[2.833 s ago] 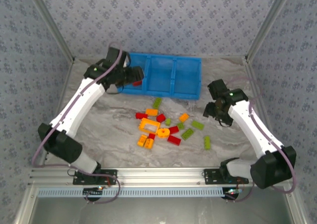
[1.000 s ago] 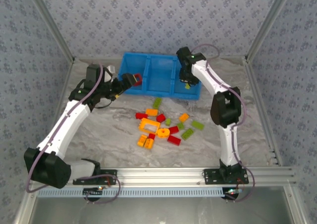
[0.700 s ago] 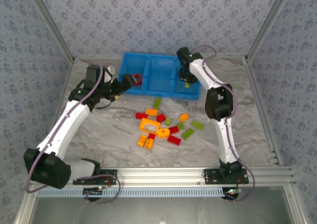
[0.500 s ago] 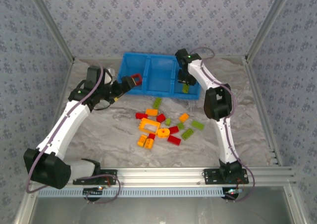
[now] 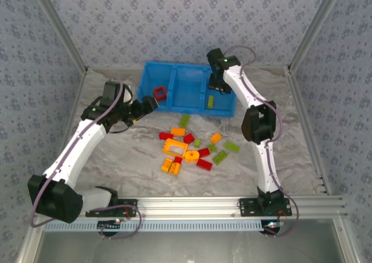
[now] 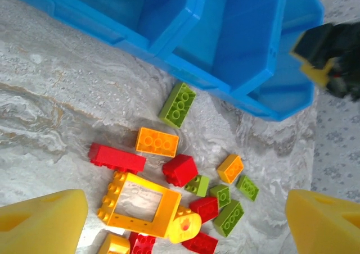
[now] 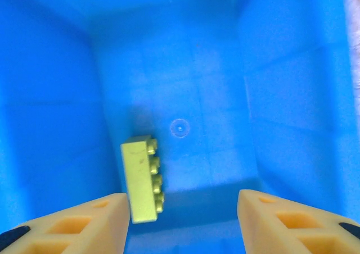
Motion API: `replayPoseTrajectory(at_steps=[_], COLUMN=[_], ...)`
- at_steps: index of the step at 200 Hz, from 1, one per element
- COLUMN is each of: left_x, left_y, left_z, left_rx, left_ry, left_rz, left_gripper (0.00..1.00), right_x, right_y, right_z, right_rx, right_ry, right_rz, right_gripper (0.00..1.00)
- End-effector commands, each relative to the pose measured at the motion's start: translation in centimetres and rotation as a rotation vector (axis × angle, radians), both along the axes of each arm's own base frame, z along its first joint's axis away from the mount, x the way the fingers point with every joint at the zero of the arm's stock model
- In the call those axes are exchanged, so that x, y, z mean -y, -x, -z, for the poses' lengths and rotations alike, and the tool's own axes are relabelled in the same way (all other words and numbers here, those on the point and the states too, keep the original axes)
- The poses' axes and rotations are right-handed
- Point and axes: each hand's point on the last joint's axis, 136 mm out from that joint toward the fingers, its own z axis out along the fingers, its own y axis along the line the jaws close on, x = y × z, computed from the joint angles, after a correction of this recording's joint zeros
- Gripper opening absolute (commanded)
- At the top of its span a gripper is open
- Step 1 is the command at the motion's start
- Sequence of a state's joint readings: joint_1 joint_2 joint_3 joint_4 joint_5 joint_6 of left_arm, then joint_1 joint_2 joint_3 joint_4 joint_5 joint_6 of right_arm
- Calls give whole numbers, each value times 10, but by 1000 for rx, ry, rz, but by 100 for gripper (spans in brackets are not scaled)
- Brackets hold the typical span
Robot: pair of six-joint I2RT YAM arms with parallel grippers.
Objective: Sort the legos into containers by color
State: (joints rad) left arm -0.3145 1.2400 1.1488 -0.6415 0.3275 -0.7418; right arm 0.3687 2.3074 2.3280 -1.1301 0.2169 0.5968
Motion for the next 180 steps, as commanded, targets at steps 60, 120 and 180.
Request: replayPoseTrajectory(at_steps=[60,120,180], left_x=[29,38,47], left_y=[48,49,47], left_z=[92,153,188], left_rx=[-208,-282,-324], left_ry=[-382,-575,-685], left_rz=[256,312,361], left_gripper=[67,50,34], right_x=[-77,-47,-31], right_y=[125,236,242], right_z=[-114,-57,-57], right_rx=[349,268,262], right_ry=[-269,-301,-264], right_rz=[-424,-492,-471], right_gripper=[55,57,57])
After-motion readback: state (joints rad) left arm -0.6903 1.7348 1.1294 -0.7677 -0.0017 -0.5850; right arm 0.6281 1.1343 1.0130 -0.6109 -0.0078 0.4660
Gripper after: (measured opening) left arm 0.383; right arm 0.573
